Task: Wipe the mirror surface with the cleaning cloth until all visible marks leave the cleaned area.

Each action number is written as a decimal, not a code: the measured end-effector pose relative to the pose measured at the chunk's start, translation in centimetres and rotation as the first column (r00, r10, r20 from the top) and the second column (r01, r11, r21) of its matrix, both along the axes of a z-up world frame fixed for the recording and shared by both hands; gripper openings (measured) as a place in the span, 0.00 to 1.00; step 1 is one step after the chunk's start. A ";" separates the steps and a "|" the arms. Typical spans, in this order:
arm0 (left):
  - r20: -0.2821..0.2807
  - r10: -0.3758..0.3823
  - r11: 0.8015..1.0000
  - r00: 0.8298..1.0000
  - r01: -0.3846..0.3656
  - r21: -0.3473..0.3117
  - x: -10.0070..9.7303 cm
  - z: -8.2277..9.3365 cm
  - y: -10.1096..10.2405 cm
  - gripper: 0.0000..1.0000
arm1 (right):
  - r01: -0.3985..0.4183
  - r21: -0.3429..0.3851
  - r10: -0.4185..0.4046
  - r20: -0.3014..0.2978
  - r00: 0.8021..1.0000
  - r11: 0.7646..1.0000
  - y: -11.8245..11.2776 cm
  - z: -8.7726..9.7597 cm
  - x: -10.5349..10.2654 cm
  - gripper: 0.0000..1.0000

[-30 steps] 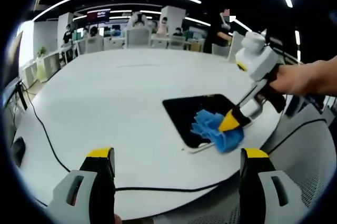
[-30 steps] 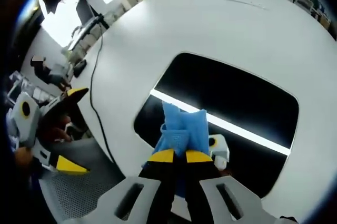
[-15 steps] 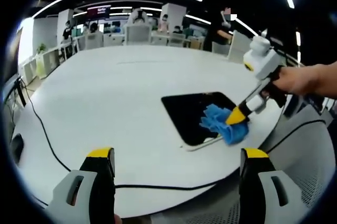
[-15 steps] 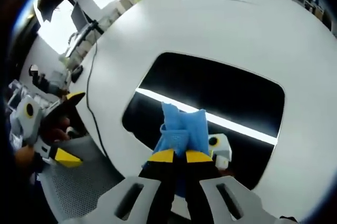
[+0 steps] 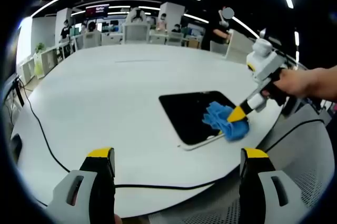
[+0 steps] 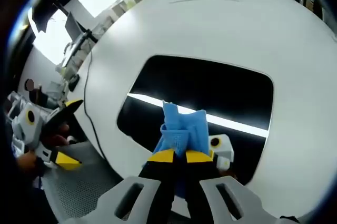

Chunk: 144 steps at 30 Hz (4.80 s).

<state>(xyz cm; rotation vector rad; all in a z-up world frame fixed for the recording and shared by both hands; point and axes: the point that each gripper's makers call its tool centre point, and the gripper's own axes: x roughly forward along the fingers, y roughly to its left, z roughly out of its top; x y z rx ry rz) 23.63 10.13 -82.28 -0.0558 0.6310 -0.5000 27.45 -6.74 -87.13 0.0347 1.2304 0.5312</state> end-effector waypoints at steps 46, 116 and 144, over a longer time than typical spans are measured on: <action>-0.004 -0.010 0.999 1.000 0.010 -0.036 0.3 0.0 -0.4 0.99 | -0.038 -0.121 0.035 -0.022 0.999 0.992 1.0 -0.2 13.3 0.00; -0.003 -0.009 1.000 1.000 0.009 0.020 0.0 -0.2 0.0 1.00 | -0.015 -0.110 0.026 0.098 0.995 0.994 -3.4 0.0 6.2 0.00; 0.008 -0.021 1.000 1.000 0.021 0.013 0.1 0.1 -0.3 0.99 | 0.035 -0.048 -0.035 0.001 0.999 0.998 -4.0 -0.3 -0.4 0.00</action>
